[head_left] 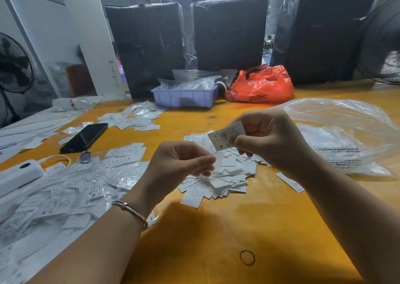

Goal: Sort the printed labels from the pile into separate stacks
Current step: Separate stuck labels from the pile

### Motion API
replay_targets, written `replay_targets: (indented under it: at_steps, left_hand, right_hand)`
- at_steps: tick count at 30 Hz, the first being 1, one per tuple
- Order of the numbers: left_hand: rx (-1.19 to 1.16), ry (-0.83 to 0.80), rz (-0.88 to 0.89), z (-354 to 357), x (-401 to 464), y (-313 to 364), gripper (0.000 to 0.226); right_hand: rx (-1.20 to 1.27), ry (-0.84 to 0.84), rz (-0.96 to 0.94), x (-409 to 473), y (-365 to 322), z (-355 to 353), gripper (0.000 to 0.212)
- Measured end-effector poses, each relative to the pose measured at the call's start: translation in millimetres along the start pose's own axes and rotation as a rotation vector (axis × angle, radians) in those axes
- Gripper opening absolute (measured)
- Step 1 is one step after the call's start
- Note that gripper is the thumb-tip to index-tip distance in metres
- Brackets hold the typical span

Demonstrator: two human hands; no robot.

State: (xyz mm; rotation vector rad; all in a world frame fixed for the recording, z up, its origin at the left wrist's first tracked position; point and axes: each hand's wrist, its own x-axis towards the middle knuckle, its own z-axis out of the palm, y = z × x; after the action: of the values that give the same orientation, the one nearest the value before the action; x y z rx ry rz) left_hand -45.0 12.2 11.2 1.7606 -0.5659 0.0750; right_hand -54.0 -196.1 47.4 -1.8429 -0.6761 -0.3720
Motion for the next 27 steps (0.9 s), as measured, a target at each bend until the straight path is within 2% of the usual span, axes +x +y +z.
replay_targets:
  at_steps: [6, 12, 16, 19, 22, 27]
  left_hand:
    - [0.022, 0.004, 0.003, 0, 0, -1, 0.024]
    - [0.063, -0.034, -0.006, 4, 1, -4, 0.024]
    - [0.094, -0.089, -0.03, 6, 2, -5, 0.021]
    - [0.082, -0.076, -0.038, 5, 2, -3, 0.032]
    - [0.019, -0.051, -0.064, 3, 2, -2, 0.027]
    - [-0.023, -0.066, -0.082, 2, 1, 0, 0.023]
  right_hand:
    - [-0.085, -0.021, -0.012, 1, 0, 1, 0.015]
    - [-0.158, -0.195, 0.112, 2, 4, 3, 0.011]
    - [-0.231, -0.24, 0.111, 2, 7, 6, 0.008]
    - [-0.209, -0.113, 0.017, 2, 8, 9, 0.014]
    - [-0.126, 0.069, -0.018, 3, 11, 7, 0.011]
    - [-0.065, 0.061, -0.022, -1, 10, 13, 0.02]
